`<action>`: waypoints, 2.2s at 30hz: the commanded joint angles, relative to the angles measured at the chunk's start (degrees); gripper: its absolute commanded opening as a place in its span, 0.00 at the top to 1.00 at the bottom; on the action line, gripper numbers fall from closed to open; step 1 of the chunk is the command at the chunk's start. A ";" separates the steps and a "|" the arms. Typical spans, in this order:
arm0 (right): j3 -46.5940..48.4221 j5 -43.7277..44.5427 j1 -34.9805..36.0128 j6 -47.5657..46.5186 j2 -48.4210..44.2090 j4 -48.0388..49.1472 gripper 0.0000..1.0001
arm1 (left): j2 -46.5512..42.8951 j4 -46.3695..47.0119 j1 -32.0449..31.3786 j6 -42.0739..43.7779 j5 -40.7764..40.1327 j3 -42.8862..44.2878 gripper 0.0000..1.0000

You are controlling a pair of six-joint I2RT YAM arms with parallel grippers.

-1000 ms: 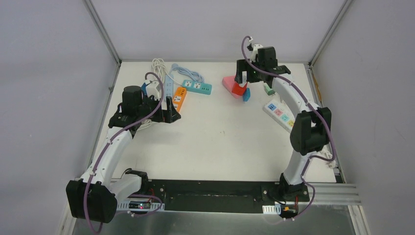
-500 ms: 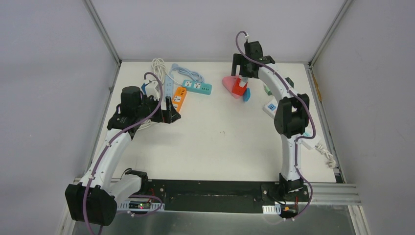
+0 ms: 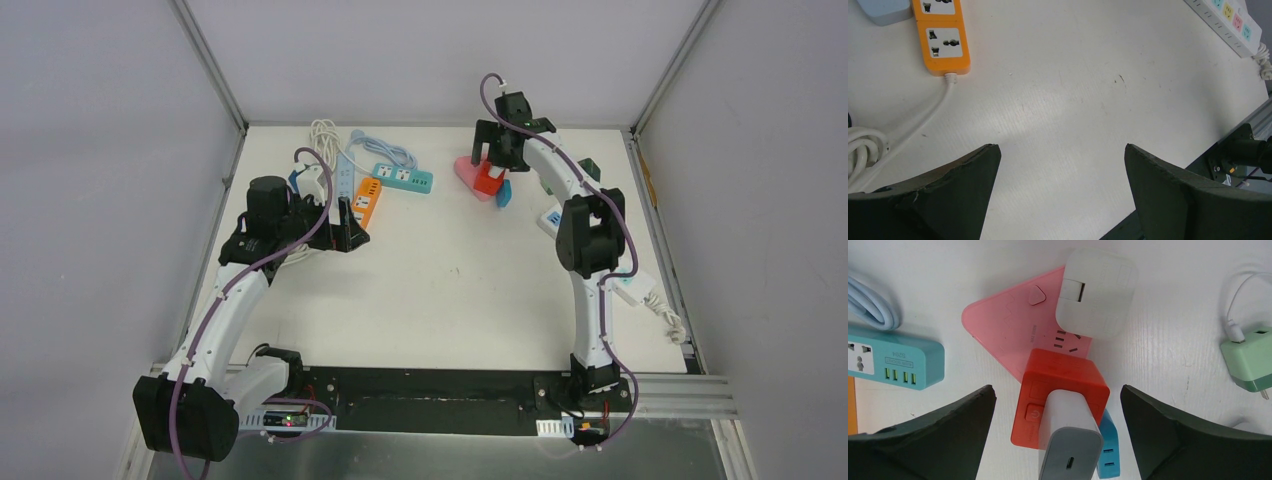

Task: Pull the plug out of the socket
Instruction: Move the socket to the center of the board.

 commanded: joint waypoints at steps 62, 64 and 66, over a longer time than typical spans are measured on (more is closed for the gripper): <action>-40.99 -16.32 -0.81 -20.28 -30.44 11.03 0.63 | -2.83 3.11 0.83 -0.54 2.43 -0.65 0.01; -43.04 -18.11 -0.66 -22.57 -32.36 11.10 0.65 | -2.62 3.22 0.89 -0.53 2.61 -0.66 0.01; -44.76 -19.90 -0.48 -25.77 -33.80 10.91 0.65 | -2.52 3.27 0.83 -0.64 2.76 -0.68 0.01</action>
